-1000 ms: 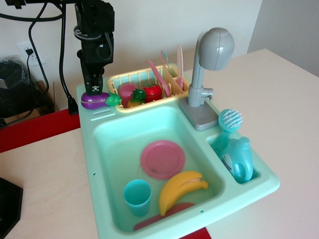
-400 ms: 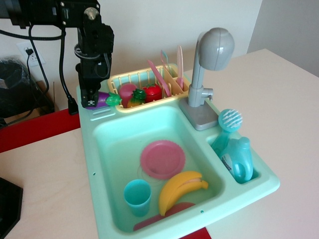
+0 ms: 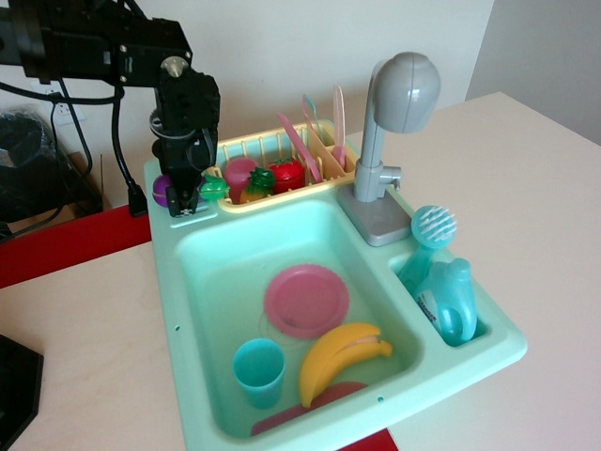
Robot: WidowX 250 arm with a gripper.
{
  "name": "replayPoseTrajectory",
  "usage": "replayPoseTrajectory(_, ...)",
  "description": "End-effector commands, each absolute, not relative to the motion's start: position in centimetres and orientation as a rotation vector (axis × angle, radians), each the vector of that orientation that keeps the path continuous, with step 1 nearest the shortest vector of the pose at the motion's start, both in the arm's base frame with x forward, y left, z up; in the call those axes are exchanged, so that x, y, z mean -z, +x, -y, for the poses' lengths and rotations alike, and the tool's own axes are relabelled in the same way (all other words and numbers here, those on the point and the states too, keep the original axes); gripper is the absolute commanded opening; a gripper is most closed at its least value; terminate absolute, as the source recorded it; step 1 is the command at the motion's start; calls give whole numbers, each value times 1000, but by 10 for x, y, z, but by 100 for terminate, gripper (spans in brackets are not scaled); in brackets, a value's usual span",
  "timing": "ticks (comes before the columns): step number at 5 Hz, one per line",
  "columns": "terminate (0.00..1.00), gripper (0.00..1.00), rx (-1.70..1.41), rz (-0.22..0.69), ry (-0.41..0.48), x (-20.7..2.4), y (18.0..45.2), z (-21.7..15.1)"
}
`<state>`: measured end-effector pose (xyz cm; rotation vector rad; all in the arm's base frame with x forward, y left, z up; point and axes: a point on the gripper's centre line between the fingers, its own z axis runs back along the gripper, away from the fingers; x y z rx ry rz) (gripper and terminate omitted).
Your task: Put eggplant on plate
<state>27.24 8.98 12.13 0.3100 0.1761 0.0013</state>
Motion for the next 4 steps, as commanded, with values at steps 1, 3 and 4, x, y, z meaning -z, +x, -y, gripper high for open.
replayPoseTrajectory(1,0,0,-86,-52,418,-131,275,-98)
replayPoseTrajectory(3,0,0,-15,-12,459,-146,284,-85)
replayPoseTrajectory(4,0,0,39,42,432,-162,305,-65)
